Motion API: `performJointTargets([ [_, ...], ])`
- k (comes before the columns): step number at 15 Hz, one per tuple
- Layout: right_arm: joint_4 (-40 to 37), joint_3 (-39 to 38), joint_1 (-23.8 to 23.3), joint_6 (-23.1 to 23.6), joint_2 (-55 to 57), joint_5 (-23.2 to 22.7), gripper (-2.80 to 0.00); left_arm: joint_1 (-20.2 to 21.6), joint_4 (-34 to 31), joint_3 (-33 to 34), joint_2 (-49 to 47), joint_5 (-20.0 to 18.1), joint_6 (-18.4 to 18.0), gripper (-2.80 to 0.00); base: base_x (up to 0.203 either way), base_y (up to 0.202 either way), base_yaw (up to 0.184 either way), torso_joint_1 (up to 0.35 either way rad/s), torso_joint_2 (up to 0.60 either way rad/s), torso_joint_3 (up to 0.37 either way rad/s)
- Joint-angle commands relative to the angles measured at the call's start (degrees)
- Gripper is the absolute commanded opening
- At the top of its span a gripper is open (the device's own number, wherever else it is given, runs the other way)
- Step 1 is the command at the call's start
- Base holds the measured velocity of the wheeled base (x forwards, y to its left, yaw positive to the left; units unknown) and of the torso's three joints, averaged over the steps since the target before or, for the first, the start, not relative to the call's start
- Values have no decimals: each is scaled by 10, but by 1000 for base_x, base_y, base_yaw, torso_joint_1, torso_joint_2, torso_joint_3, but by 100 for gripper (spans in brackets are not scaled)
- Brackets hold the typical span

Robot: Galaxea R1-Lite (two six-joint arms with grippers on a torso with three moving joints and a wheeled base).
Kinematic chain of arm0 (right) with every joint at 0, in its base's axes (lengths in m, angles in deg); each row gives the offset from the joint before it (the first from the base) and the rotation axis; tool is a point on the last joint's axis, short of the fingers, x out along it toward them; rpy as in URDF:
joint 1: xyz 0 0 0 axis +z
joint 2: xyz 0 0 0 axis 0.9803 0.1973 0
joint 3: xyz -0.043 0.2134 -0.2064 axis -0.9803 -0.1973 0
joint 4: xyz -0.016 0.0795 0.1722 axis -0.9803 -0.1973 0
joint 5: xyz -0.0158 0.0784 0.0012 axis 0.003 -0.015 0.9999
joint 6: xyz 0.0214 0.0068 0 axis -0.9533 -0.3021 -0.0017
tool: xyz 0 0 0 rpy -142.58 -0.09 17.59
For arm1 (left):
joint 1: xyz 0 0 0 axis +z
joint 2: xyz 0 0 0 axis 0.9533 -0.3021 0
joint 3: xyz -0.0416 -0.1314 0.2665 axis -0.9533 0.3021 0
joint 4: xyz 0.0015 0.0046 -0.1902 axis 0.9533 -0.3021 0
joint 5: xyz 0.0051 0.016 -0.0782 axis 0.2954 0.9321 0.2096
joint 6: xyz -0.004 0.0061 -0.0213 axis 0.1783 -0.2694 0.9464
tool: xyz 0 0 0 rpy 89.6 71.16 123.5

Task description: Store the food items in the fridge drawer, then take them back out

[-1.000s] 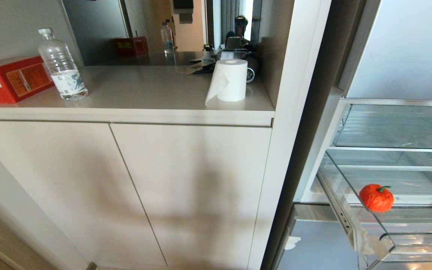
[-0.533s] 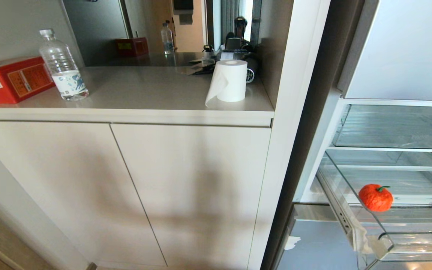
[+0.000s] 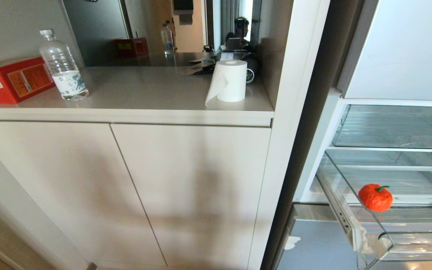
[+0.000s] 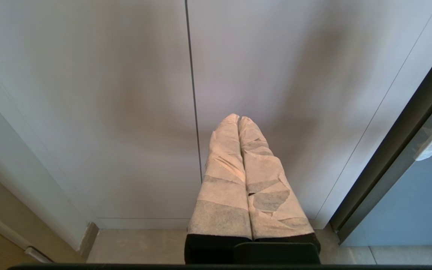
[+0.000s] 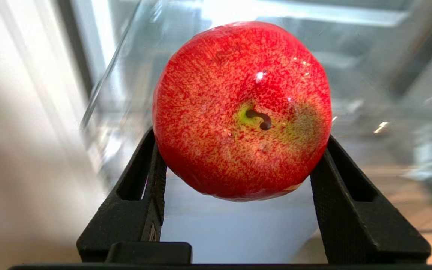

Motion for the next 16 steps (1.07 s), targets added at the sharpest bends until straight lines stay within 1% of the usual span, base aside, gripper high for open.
performJointTargets([
  [1, -23, -11, 4, -10, -8, -21, -280, 0, 0, 0, -1, 0, 0, -280, 0, 0, 0, 0, 0, 0],
  [3, -78, -10, 12, -13, -8, -95, -280, 0, 0, 0, -1, 0, 0, -280, 0, 0, 0, 0, 0, 0],
  [4, -95, -10, 22, -15, -8, -123, -280, 0, 0, 0, -1, 0, 0, -280, 0, 0, 0, 0, 0, 0],
  [5, -106, -10, 38, -19, -8, -142, -280, 0, 0, 0, -1, 0, 0, -280, 0, 0, 0, 0, 0, 0],
  [6, -108, -10, 54, -22, -8, -143, -280, 0, 0, 0, -1, 0, 0, -280, 0, 0, 0, 0, 0, 0],
  [8, -117, -10, 70, -22, -9, -148, -280, 0, 0, 0, -1, 0, 0, -280, 0, 0, 0, 0, 0, 0],
  [11, -161, -10, 115, -29, -10, -157, -280, 0, 0, 0, -1, 0, 0, -280, 0, 0, 0, 0, 0, 0],
  [12, -161, -11, 109, -44, -10, -157, -280, 0, 0, 0, -1, 0, 0, -280, 0, 0, 0, 0, 0, 0],
  [16, -162, -11, 45, -48, -10, -156, -280, 0, 0, 0, -1, 0, 0, -280, 0, 0, 0, 0, 0, 0],
])
